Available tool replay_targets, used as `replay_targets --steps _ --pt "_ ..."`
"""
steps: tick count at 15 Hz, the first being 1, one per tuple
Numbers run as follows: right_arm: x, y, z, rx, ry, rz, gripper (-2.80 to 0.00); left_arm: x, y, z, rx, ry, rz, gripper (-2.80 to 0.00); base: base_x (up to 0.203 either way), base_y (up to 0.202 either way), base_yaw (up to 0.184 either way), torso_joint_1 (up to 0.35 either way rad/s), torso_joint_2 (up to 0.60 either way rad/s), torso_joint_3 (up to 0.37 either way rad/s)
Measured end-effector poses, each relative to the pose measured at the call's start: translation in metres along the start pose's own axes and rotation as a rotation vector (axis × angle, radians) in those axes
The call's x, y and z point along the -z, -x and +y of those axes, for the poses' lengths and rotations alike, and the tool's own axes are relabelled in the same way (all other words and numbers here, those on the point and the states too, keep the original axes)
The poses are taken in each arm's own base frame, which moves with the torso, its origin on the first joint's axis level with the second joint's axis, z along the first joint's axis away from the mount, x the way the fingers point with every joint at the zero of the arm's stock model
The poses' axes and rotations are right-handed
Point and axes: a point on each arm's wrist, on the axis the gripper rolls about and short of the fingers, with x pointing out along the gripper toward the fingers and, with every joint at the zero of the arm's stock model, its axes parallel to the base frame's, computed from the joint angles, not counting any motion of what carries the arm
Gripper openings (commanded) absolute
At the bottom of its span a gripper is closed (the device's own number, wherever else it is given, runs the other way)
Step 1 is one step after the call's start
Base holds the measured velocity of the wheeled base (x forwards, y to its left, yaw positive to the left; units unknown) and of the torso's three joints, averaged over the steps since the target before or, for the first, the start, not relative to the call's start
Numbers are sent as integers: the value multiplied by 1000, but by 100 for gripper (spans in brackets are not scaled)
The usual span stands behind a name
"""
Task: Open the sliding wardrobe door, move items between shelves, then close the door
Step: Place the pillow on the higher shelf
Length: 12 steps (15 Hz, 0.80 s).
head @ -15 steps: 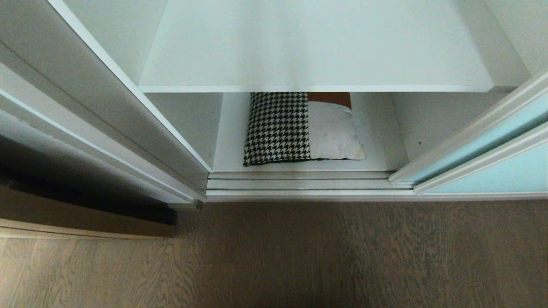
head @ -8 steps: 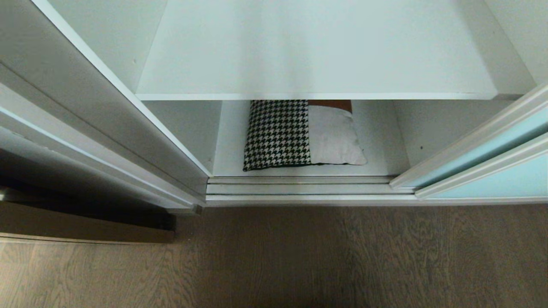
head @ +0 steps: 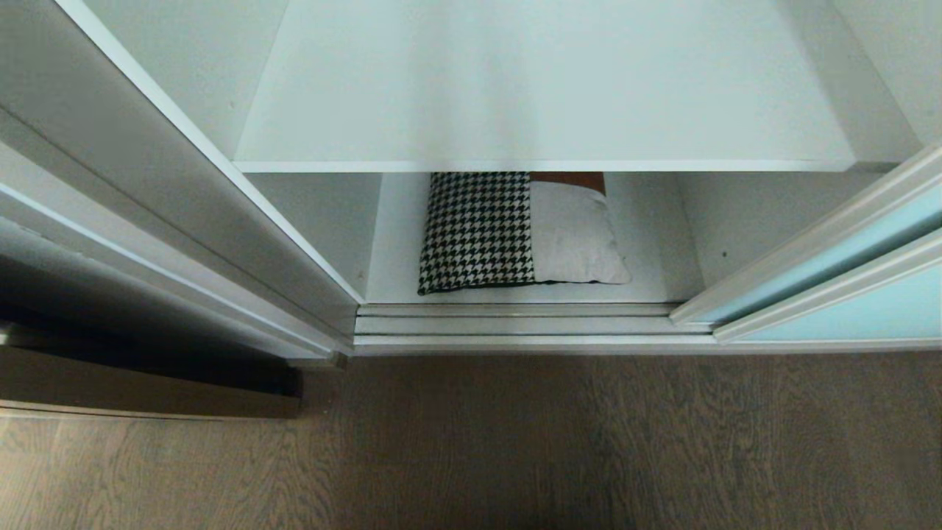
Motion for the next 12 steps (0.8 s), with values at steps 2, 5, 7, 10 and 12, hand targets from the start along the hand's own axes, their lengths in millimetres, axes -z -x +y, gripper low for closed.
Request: replay_targets --steps 2,5,7,10,12 --pt "0 0 0 0 0 -1 -280 -15 6 -2 73 101 101 -280 0 0 0 0 0 0" --pt "0 0 0 0 0 0 -280 -33 -6 -5 181 215 258 -280 0 0 0 0 0 0" --pt "0 0 0 0 0 0 -280 -47 -29 -6 208 246 317 -280 0 0 0 0 0 0" --pt "0 0 0 0 0 0 -280 -59 -80 -7 238 310 440 -280 0 0 0 0 0 0" --pt "0 0 0 0 0 0 -280 -60 -118 -8 260 338 502 -280 0 0 0 0 0 0"
